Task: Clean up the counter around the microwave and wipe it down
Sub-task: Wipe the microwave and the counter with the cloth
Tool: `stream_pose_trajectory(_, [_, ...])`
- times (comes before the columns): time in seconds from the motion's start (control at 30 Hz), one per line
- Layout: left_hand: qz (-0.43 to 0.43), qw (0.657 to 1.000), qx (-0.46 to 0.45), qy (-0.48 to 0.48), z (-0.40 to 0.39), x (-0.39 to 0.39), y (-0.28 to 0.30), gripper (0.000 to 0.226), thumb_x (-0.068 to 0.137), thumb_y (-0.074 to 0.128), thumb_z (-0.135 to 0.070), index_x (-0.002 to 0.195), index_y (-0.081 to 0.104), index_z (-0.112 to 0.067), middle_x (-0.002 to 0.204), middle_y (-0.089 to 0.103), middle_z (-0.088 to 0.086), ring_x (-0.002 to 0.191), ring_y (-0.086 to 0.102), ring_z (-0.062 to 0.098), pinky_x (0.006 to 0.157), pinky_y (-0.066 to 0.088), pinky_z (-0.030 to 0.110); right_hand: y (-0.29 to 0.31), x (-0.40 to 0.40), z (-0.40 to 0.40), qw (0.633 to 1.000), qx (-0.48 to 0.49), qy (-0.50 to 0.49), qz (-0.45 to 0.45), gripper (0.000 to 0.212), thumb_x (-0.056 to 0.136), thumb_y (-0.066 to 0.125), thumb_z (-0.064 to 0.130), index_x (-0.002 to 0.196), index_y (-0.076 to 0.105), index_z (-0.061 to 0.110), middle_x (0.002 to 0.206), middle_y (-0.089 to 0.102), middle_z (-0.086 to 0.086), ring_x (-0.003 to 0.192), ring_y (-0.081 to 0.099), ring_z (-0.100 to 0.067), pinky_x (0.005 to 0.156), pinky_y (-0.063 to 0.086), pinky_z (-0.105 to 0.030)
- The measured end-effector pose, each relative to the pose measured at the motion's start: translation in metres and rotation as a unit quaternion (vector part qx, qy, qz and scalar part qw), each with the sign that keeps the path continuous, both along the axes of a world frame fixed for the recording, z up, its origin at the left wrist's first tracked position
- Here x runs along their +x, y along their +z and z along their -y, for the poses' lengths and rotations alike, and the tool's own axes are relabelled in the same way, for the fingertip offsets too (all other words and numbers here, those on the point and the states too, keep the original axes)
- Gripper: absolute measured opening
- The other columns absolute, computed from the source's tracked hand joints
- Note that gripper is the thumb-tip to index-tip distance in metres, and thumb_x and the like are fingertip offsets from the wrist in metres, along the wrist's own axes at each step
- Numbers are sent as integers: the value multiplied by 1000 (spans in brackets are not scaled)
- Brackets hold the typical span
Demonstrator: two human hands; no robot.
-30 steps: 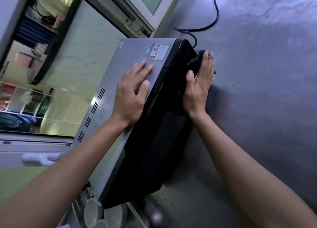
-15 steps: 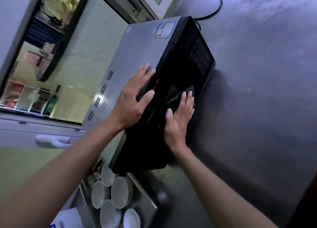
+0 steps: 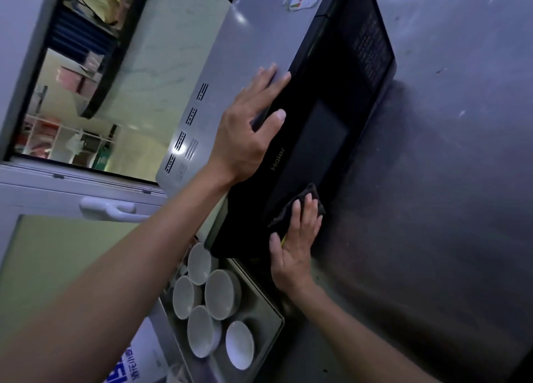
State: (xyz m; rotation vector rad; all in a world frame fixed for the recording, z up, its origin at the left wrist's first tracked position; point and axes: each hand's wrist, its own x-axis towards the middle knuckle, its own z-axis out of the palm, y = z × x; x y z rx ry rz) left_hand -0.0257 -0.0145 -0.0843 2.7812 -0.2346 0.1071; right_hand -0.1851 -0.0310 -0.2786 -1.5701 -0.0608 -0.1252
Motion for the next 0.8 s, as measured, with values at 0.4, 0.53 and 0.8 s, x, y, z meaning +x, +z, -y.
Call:
stream_pose_trajectory(0.4, [-6, 1000, 9, 3, 1, 1, 1, 51, 96, 54, -13, 147, 48, -13, 158, 38, 3, 150, 28, 15, 121, 27, 50, -3, 226, 90, 994, 18, -82, -64, 72, 101, 28, 41, 159, 2, 8, 168, -1, -8, 155, -6, -20, 122, -7, -53])
stream_pose_trajectory(0.53, [-3, 1000, 5, 6, 3, 2, 1, 52, 93, 57, -13, 145, 50, -13, 157, 41, 2, 149, 30, 15, 120, 28, 51, 1, 280, 112, 989, 44, -108, -86, 68, 102, 33, 35, 160, 5, 11, 168, 3, -5, 155, -1, -18, 123, -3, -54])
stream_pose_trajectory(0.8, [10, 999, 37, -6, 3, 6, 2, 53, 92, 56, -19, 145, 51, -16, 157, 41, 3, 148, 32, 16, 118, 30, 52, 3, 267, 102, 983, 65, -128, -111, 67, 101, 34, 32, 159, 10, 8, 167, 8, -8, 154, 2, -19, 124, 0, -47])
